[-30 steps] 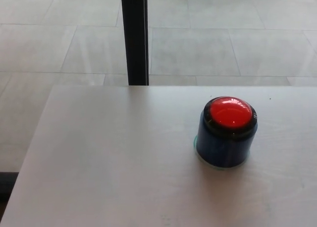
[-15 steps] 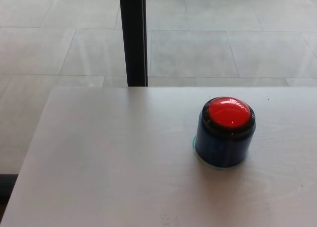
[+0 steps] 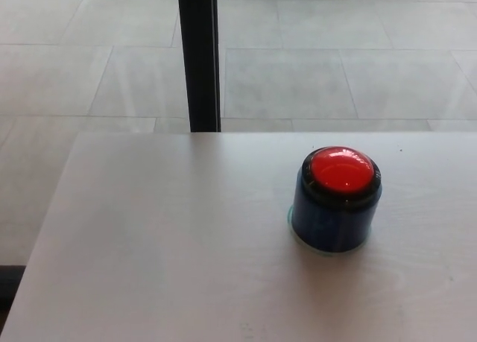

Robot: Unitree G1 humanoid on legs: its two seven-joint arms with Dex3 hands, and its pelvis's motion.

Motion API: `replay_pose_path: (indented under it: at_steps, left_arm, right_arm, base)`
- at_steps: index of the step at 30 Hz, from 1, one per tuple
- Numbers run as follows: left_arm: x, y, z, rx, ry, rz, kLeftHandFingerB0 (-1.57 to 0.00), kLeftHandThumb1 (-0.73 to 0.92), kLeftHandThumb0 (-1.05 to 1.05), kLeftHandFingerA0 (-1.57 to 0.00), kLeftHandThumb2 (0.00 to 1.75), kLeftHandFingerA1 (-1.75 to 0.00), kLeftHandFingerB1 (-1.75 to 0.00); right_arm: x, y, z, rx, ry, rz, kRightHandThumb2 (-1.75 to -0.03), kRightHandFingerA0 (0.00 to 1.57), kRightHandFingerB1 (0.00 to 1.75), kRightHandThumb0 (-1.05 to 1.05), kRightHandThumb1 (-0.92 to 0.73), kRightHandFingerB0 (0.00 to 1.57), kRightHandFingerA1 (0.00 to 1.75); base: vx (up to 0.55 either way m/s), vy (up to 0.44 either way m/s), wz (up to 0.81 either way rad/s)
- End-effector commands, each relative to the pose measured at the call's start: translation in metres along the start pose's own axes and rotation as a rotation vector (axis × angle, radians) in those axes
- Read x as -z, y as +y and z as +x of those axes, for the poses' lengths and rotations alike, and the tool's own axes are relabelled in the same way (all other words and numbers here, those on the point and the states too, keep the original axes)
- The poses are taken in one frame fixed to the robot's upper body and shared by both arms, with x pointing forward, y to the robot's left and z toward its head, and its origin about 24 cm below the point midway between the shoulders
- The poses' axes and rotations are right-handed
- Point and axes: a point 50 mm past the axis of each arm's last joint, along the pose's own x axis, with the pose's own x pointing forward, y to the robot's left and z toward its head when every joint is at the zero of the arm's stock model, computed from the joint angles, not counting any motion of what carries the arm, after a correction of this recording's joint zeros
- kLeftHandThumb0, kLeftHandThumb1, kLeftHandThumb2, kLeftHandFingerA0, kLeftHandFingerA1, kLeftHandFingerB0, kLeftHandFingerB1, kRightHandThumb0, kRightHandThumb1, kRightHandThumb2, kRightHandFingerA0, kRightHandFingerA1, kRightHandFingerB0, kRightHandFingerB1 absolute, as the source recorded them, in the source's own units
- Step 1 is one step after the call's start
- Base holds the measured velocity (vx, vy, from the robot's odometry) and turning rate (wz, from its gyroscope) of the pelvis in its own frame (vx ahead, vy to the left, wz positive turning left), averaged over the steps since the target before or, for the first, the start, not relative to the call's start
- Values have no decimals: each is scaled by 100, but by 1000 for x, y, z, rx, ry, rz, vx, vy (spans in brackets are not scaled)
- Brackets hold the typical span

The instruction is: The robot uses its right hand to press the red button kept in the middle of the desk

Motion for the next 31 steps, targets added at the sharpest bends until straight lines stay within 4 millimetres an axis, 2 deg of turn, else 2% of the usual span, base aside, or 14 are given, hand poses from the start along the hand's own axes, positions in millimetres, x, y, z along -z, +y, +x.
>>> replay_pose_path:
  at_steps: [1,2,3,7,12,13,16,18,22,23,27,28,30,31]
  left_arm:
    - [0,4,0,2,-12,-12,0,90,-40,-23,143,-77,-63]
    - [0,4,0,-7,-10,-6,0,92,-61,-27,107,-128,-72]
    - [0,4,0,-14,-4,-4,0,92,-62,-44,104,-112,-65]
    - [-1,4,0,-2,-19,7,-1,92,-61,-23,108,-123,-85]
    - [2,5,0,0,2,-25,0,92,-62,-37,109,-103,-61]
    - [2,5,0,-3,-1,-10,0,92,-60,-27,106,-129,-68]
    - [1,5,0,-8,-2,24,-1,92,-62,-26,110,-90,-59]
    - [0,3,0,-1,1,-38,0,92,-59,-15,104,-100,-72]
    - [-1,3,0,-11,0,9,0,91,-58,-34,108,-95,-50]
    - [-1,2,0,-18,2,-39,0,79,-51,-27,105,-108,-51]
    - [-5,1,0,-74,-21,-6,-1,65,-49,-46,122,-87,-59]
    - [-5,1,0,-83,-27,17,0,71,-43,-48,111,-131,-32]
    - [-7,0,0,-78,-25,12,0,82,-45,-56,112,-123,-9]
    - [-7,0,0,-79,-28,29,0,81,-45,-51,111,-121,-47]
  right_arm:
    - [3,-19,0,175,15,155,-91,80,102,-43,-69,38,168]
    - [4,-21,0,190,17,153,-86,76,100,-48,-72,34,162]
    - [6,-23,0,185,23,115,-85,77,90,-47,-74,30,158]
    - [16,-25,-3,131,60,63,-75,86,98,-57,-75,49,138]
    - [26,-24,-6,10,90,-110,-75,73,71,-62,-67,34,114]
    - [28,-24,-7,-16,101,-95,-72,60,66,-60,-66,30,100]
    - [27,-20,-10,-28,113,-78,-69,44,59,-56,-65,28,86]
    - [26,-17,-11,-27,125,-71,-70,47,69,-55,-65,41,85]
    - [29,-21,-10,-39,112,-121,-70,62,57,-49,-53,35,86]
    - [30,-21,-10,-20,110,-124,-67,125,56,-45,-49,48,167]
    - [32,-20,-10,12,101,-150,-66,123,58,-46,-47,56,171]
    - [31,-20,-11,19,102,-165,-68,120,61,-48,-45,60,174]
    - [31,-20,-13,17,85,-192,-69,112,64,-45,-44,64,164]
    - [31,-20,-13,13,88,-187,-66,103,64,-46,-45,64,158]
  base:
    - [0,0,0]
    - [0,0,0]
    - [0,0,0]
    - [0,0,0]
    - [0,0,0]
    - [0,0,0]
    - [0,0,0]
    - [0,0,0]
    - [0,0,0]
    - [0,0,0]
    - [0,0,0]
    - [0,0,0]
    - [0,0,0]
    - [0,0,0]
